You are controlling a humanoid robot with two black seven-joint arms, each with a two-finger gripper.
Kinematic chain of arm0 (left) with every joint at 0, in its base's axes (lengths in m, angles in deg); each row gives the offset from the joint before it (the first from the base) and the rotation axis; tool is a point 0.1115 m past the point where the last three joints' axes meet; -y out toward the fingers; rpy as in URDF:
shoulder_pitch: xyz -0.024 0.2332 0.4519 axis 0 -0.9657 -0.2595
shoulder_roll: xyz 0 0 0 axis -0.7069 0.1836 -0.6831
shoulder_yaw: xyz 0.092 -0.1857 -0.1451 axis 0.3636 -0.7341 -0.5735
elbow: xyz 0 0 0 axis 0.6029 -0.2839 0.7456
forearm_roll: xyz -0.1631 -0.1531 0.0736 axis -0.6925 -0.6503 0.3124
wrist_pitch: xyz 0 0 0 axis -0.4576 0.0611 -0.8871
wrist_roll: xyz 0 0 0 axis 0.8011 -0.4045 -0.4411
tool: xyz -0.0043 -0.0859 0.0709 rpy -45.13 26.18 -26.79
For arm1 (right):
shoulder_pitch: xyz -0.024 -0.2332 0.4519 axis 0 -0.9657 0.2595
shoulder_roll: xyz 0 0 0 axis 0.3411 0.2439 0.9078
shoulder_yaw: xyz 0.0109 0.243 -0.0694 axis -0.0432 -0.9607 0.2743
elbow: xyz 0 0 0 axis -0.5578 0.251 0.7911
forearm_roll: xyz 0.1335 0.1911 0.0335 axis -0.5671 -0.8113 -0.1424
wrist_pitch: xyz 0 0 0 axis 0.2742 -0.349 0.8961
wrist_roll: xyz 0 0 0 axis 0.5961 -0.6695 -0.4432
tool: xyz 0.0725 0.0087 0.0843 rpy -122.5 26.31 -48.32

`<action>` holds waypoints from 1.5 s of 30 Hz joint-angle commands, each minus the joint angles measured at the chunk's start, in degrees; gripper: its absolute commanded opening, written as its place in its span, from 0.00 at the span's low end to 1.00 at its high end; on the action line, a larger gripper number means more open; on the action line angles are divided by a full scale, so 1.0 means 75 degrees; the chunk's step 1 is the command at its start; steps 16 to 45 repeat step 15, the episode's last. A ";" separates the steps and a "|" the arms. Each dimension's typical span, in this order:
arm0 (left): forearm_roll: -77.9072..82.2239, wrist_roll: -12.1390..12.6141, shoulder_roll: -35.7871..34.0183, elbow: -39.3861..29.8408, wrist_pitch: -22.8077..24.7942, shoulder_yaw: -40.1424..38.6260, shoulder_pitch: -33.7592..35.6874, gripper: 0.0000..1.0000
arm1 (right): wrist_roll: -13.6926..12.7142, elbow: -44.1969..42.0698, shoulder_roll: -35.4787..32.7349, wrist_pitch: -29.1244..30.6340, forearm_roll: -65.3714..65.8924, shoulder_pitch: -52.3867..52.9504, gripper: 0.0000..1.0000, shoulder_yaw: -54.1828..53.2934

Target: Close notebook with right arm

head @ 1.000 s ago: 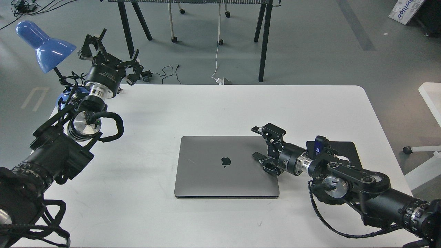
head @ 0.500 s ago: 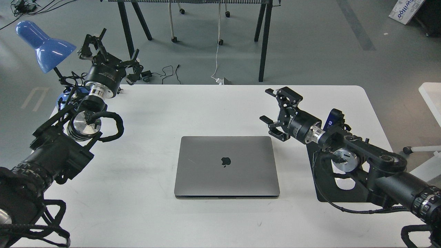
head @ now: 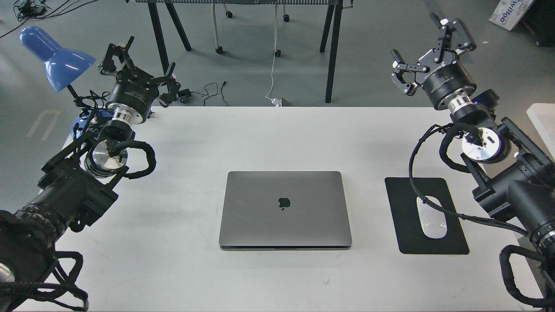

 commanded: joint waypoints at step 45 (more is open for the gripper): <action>0.0011 0.0047 0.0000 -0.0002 0.0000 -0.0001 0.0000 1.00 | -0.0230 -0.0858 0.0005 0.0048 -0.0935 0.0233 1.00 0.0102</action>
